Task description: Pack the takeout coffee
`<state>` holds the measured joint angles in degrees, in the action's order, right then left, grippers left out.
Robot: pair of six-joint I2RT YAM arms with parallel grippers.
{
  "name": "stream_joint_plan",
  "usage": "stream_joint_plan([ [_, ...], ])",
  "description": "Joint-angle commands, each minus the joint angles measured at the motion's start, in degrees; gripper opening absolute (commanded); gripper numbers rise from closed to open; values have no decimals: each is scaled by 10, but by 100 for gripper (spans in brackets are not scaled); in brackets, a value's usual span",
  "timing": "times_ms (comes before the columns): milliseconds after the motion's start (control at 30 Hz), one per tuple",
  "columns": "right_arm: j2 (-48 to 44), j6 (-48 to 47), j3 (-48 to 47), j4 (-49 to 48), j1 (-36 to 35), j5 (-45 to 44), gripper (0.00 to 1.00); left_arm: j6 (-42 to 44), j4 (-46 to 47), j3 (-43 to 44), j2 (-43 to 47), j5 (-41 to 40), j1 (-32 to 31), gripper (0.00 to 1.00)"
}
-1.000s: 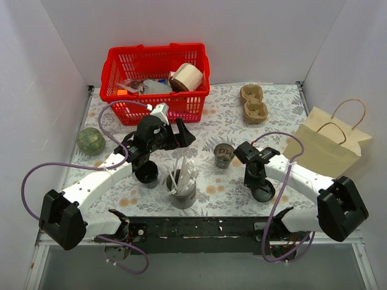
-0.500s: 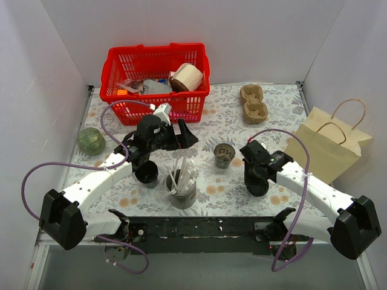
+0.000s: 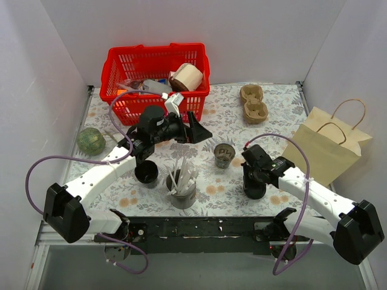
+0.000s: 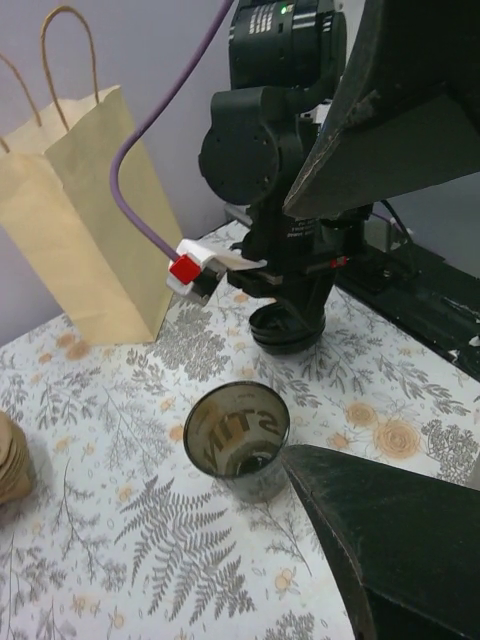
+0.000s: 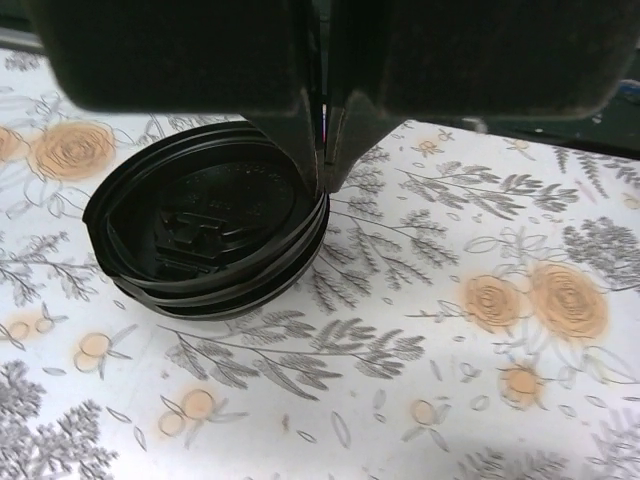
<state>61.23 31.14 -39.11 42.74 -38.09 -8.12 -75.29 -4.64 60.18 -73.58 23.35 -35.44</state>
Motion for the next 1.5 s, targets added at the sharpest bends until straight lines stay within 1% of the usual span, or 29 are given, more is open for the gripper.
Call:
stream_joint_plan([
  [0, -39, -4, -1, -37, 1, 15, 1, -7, 32, 24, 2, 41, -23, 98],
  [33, -38, 2, -7, -15, 3, -14, 1, -9, 36, 24, 1, 42, -29, 98],
  [67, -37, -4, -17, -3, 6, 10, 1, -10, 38, 24, 0, 42, -36, 98],
  [167, -78, -10, 8, -86, 28, 148, 1, -9, 43, 26, -10, 38, -71, 98],
  [267, -75, -11, 2, -43, 33, 103, 1, -10, 44, 16, -17, 25, -110, 98],
  [300, -77, -14, 4, -42, 35, 117, 1, -14, 43, 5, -17, 8, -131, 98],
  [367, -93, -18, 10, -69, 40, 164, 1, -14, 43, -7, -19, -6, -153, 98],
  [400, -98, -18, 11, -75, 44, 173, 1, -18, 44, -18, -19, -16, -168, 98],
  [467, -112, -26, 15, -86, 51, 194, 1, -24, 44, -35, -20, -24, -181, 98],
  [500, -116, -28, 16, -91, 56, 204, 1, -28, 60, -42, -21, -30, -189, 98],
  [567, -128, -31, 17, -100, 62, 224, 1, -39, 62, -61, -27, -32, -194, 98],
  [700, -132, -34, 14, -82, 84, 228, 1, -50, 61, -84, -42, -36, -204, 98],
  [800, -129, -31, 28, -91, 100, 252, 1, -48, 57, -91, -69, -57, -214, 98],
  [900, -130, -25, 41, -108, 107, 279, 1, -41, 50, -82, -99, -60, -222, 98],
  [933, -131, -25, 41, -110, 107, 280, 1, -39, 34, -78, -117, -63, -224, 98],
  [1133, -133, -44, 30, -95, 108, 287, 1, -41, 28, -60, -151, -98, -229, 96],
  [1333, -139, -57, 15, -78, 109, 287, 1, -43, 21, -34, -170, -104, -234, 93],
  [1467, -150, -61, -5, -71, 109, 298, 1, -47, 15, -30, -158, -117, -240, 90],
])
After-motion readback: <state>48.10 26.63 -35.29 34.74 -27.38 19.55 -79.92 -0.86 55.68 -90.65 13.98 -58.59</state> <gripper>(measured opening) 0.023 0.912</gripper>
